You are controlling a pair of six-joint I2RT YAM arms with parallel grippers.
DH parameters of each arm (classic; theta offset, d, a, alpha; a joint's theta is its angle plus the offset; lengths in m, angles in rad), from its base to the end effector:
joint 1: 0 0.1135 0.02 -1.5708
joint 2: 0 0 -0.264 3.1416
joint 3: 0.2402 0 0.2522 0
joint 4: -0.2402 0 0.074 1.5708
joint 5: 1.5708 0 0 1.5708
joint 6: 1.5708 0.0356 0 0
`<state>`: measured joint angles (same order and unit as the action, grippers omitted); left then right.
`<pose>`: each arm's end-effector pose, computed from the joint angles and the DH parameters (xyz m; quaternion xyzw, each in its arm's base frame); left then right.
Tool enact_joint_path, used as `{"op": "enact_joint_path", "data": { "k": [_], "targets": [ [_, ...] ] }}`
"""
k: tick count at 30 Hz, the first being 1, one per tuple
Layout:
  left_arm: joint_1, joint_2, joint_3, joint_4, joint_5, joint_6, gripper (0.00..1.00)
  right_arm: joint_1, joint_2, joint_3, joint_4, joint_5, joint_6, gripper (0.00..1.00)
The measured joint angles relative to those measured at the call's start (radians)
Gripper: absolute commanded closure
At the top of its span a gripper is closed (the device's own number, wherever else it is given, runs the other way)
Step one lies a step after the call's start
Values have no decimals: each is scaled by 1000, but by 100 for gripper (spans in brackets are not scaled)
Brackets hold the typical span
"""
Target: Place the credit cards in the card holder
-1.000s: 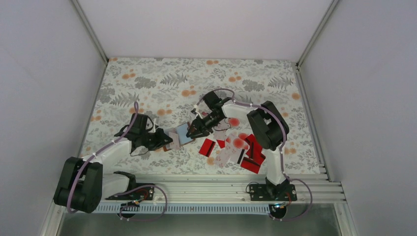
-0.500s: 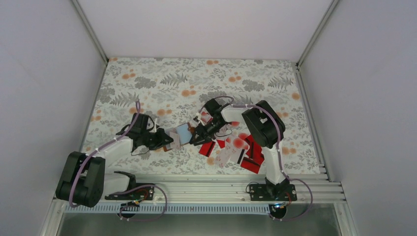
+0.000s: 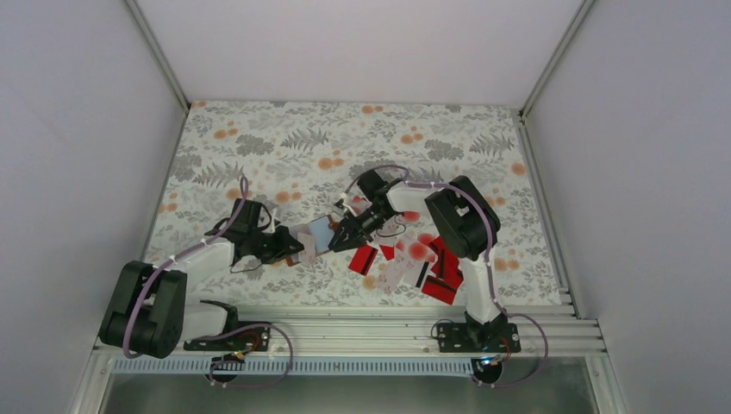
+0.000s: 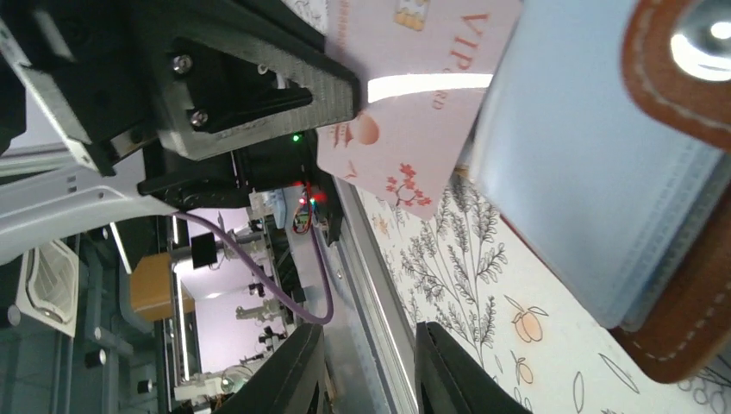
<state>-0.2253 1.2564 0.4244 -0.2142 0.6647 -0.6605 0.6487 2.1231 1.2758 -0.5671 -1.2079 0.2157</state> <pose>0.1888 -0.0658 0.1356 -0.1145 0.9097 -0.3897 0.0864 0.2820 0.2556 0.1088 0.2196 -0.7919 -0.5410 0.1788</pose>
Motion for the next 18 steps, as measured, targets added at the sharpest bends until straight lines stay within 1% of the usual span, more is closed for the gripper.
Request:
{"op": "enact_joint_path", "data": {
  "k": [4,11,18],
  "targets": [
    [0,1,2,0,0,3,98,0,-4,7,8,-9,3,77],
    [0,11,5,0,0,8,98,-9,6,24,58,83,106,81],
    [0,18,8,-1,1,20,98,-22,57,39,94,137,160,86]
  ]
}}
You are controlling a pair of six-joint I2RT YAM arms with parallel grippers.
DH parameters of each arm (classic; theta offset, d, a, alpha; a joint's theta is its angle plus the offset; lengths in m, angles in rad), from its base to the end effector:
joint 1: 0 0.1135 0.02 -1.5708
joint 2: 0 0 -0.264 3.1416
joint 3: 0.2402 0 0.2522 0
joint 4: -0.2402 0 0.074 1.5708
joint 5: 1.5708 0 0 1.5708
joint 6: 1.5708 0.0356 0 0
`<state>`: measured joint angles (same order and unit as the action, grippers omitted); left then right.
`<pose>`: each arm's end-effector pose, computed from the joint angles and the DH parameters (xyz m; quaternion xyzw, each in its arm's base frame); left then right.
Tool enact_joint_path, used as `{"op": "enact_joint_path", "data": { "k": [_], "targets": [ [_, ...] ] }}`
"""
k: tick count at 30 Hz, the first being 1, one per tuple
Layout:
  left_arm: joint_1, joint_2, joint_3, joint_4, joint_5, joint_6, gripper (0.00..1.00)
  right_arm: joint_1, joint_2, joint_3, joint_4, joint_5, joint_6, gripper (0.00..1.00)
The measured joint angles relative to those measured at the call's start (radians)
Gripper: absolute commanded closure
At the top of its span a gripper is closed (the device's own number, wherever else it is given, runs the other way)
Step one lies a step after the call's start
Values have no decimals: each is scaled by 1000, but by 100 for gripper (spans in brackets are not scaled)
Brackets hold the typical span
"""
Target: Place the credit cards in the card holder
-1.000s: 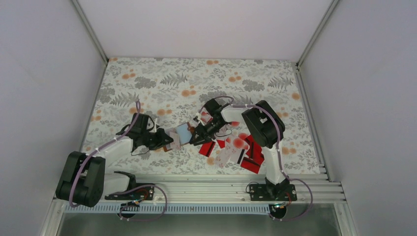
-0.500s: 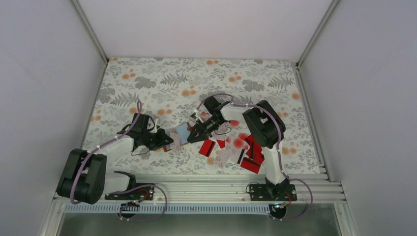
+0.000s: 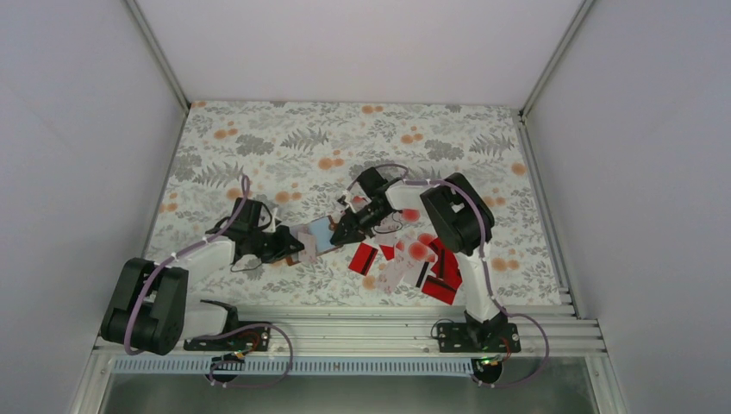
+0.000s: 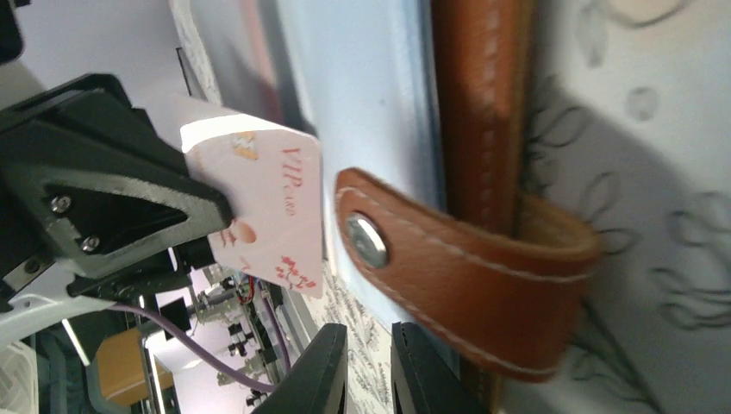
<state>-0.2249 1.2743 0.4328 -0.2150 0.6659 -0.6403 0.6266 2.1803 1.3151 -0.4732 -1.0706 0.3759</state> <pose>0.1910 -0.0663 0.1345 -0.1071 0.9115 -0.3877 0.0857 0.3030 0.2579 0.0938 0.1655 -0.8402 -0.4922 0.1560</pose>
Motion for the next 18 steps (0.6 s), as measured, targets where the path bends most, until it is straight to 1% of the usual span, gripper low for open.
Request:
{"op": "enact_joint_path", "data": {
  "k": [5,18],
  "targets": [
    [0,0,5,-6,-1,1,98,-16,6,-3,18,28,17,89],
    [15,2,18,-35,-5,1,98,-30,6,-50,83,1,24,93]
  ]
}}
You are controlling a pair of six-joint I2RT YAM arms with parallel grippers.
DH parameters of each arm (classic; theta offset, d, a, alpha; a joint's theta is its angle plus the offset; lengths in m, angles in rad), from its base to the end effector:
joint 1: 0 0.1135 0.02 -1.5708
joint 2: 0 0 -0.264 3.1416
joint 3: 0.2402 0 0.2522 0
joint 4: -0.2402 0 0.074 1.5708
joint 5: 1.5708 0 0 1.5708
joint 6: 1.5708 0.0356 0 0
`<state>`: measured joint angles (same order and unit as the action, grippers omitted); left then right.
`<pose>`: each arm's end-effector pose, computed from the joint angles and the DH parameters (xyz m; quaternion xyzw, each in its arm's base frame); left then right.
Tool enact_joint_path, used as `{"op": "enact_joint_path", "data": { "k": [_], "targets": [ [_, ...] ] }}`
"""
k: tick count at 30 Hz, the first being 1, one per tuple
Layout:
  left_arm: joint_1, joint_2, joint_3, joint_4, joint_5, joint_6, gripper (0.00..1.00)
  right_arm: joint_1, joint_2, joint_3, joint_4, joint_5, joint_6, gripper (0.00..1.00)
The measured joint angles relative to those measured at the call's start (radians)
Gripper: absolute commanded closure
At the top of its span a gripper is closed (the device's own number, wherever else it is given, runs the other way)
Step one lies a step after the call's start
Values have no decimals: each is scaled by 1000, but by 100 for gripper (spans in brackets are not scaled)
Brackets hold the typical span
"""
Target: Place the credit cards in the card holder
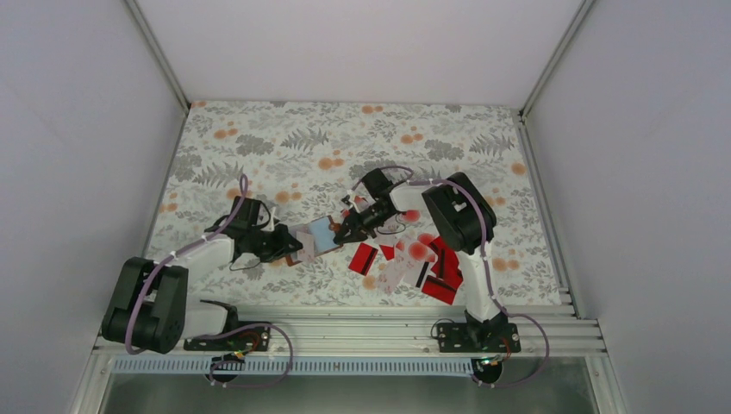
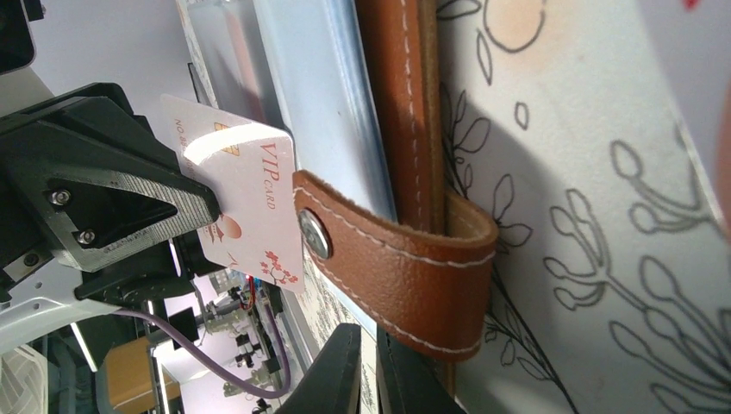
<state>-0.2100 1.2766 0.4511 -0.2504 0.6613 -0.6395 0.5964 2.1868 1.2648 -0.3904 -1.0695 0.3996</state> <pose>0.1932 -0.0635 0.1370 -0.1177 0.9129 -0.3823 0.0814 0.3065 0.2458 0.0820 0.1492 -0.8427 -0.4969 0.1440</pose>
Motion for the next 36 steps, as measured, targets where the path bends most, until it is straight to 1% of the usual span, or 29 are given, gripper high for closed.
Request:
{"op": "enact_joint_path", "data": {
  "k": [20,36],
  "targets": [
    [13,74,19,64,27,-24,98,-2,-3,-24,1,-18,-11,95],
    [23,115,20,172,39,-63,98,-2,-10,-37,0,-19,-31,95]
  ]
}}
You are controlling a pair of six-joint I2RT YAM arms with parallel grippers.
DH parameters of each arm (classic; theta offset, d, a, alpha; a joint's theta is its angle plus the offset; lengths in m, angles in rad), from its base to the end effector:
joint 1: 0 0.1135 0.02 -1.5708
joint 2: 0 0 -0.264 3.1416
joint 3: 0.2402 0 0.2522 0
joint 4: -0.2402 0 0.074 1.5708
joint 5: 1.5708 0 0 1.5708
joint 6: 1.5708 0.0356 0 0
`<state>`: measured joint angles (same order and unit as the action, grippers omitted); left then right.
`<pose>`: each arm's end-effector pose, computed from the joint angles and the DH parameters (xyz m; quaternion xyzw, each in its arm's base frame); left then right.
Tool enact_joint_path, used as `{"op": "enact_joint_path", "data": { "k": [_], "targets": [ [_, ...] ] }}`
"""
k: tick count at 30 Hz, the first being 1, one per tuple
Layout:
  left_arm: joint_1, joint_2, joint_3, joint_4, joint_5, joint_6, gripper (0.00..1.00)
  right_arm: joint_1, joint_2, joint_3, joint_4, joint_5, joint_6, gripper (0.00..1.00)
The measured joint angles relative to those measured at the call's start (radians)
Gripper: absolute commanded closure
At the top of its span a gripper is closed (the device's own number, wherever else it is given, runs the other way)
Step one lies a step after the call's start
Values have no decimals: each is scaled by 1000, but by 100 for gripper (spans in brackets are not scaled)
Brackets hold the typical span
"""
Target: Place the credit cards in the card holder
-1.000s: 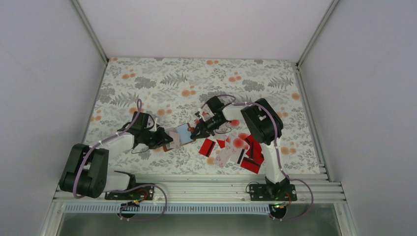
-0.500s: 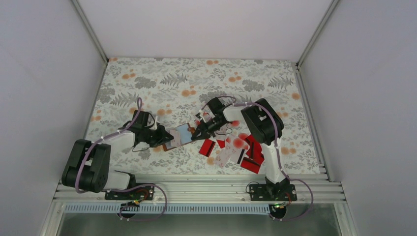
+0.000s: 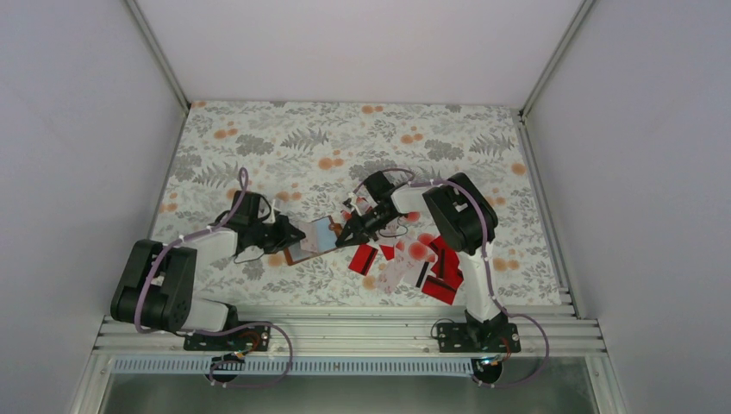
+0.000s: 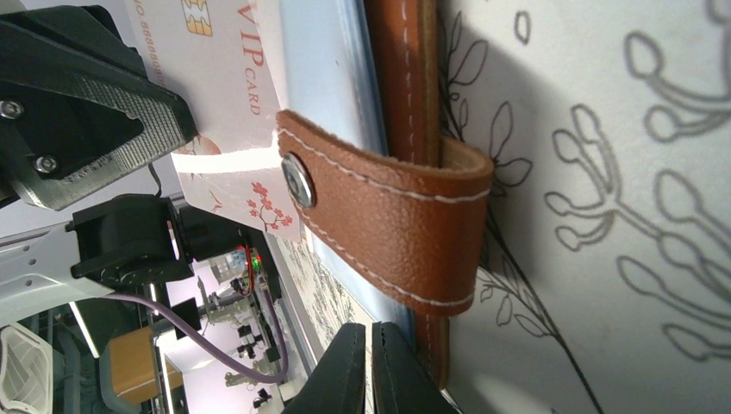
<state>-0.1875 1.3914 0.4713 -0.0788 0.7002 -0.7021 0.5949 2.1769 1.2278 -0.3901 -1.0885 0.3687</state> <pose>0.2156 -0.0643 0.1296 -0.1358 0.8961 -0.4111 0.0976 0.2992 0.2405 0.0782 0.1553 -0.8376 -0.5016 0.1507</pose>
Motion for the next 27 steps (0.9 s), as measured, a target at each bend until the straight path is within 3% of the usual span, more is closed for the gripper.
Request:
{"op": "enact_joint_path", "data": {
  "k": [15,27],
  "targets": [
    [2,24,-32,144,11,-87,98,0,-2,-4,-2,-1,-14,96],
    [2,34,-32,135,-5,-37,98,0,-2,-5,-5,-1,-22,96]
  ]
}}
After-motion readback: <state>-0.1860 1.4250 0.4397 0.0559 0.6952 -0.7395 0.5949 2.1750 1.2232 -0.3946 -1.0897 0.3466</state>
